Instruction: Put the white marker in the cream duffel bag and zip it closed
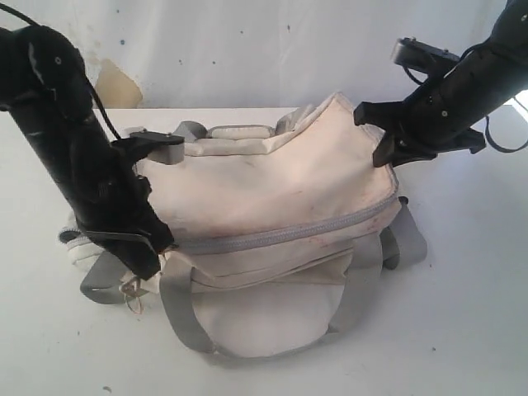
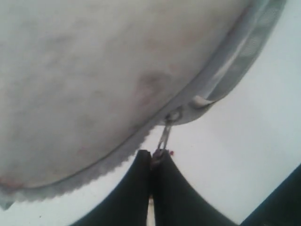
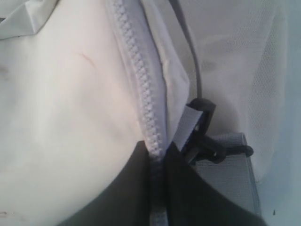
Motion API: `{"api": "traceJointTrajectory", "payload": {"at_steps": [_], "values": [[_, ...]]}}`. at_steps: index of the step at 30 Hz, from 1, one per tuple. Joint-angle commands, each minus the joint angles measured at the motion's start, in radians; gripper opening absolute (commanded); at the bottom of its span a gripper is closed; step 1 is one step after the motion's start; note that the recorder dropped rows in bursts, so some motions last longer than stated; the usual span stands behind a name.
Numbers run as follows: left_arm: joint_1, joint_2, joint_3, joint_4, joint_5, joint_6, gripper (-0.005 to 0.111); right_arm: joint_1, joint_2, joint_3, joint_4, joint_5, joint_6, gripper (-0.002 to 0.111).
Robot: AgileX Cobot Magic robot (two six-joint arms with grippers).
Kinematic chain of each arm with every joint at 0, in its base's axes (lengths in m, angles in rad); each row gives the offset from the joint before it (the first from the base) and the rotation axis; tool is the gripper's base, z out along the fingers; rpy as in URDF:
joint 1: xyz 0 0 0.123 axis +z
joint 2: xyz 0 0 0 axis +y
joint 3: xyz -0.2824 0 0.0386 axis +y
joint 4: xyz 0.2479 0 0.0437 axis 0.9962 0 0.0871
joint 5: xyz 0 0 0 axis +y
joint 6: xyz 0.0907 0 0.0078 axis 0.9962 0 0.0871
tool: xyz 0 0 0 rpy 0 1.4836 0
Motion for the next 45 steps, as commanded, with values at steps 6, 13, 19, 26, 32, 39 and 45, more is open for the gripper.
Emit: {"api": "traceJointTrajectory", "payload": {"at_steps": [6,13,19,26,32,39,45], "values": [[0.108,-0.058,0.004,0.148,0.031,-0.171,0.0,-0.037,-0.001,-0.008,-0.045,-0.049,0.01,0.0],[0.138,-0.069,0.004,0.34,0.017,-0.294,0.0,-0.041,-0.001,-0.008,-0.046,-0.058,0.0,0.0],[0.138,-0.069,0.004,0.598,0.008,-0.499,0.0,-0.041,-0.001,-0.008,-0.117,-0.06,0.0,0.0],[0.138,-0.069,0.004,0.485,-0.021,-0.464,0.0,-0.041,-0.001,-0.008,-0.114,-0.074,-0.012,0.0],[0.138,-0.071,0.004,0.202,-0.043,-0.19,0.0,-0.041,-0.001,-0.008,-0.089,-0.048,-0.128,0.006],[0.138,-0.071,0.004,-0.051,-0.026,0.037,0.0,-0.041,-0.003,-0.008,-0.081,-0.049,-0.165,0.06],[0.138,-0.081,0.004,-0.137,-0.007,0.101,0.0,-0.041,-0.009,-0.008,-0.071,-0.039,-0.165,0.067]]}}
